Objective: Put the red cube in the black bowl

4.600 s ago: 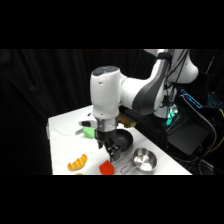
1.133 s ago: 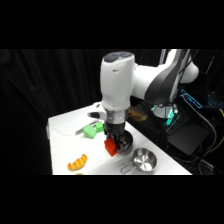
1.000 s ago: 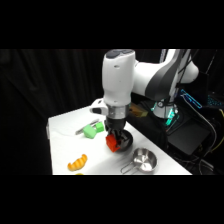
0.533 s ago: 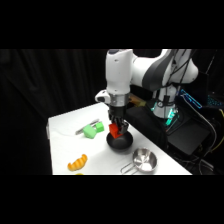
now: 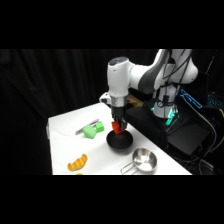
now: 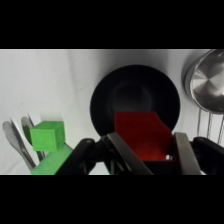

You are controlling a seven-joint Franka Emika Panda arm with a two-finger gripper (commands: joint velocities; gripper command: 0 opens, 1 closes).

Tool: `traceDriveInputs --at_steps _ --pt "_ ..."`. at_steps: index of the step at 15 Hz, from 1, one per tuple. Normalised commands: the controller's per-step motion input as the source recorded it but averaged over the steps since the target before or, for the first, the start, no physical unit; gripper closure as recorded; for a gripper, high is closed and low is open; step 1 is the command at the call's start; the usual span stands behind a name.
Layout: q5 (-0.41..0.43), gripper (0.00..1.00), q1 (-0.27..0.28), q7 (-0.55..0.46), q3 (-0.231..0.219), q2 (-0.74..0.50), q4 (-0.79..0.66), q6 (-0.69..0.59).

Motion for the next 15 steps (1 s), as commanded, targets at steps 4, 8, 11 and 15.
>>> traceDriveInputs --at_steps 4,8,11,15 --pt "0.146 0.75 -0.083 -0.18 0.020 0.01 -0.21 0.46" --pt "0.166 0.75 -0.043 -0.20 0.038 0.08 -0.11 0.36" --pt "0.177 0.24 -0.029 -0.22 0.053 0.10 -0.04 0.29" --pt "0.174 0.00 -0.036 -0.23 0.056 0.08 0.02 0.20"
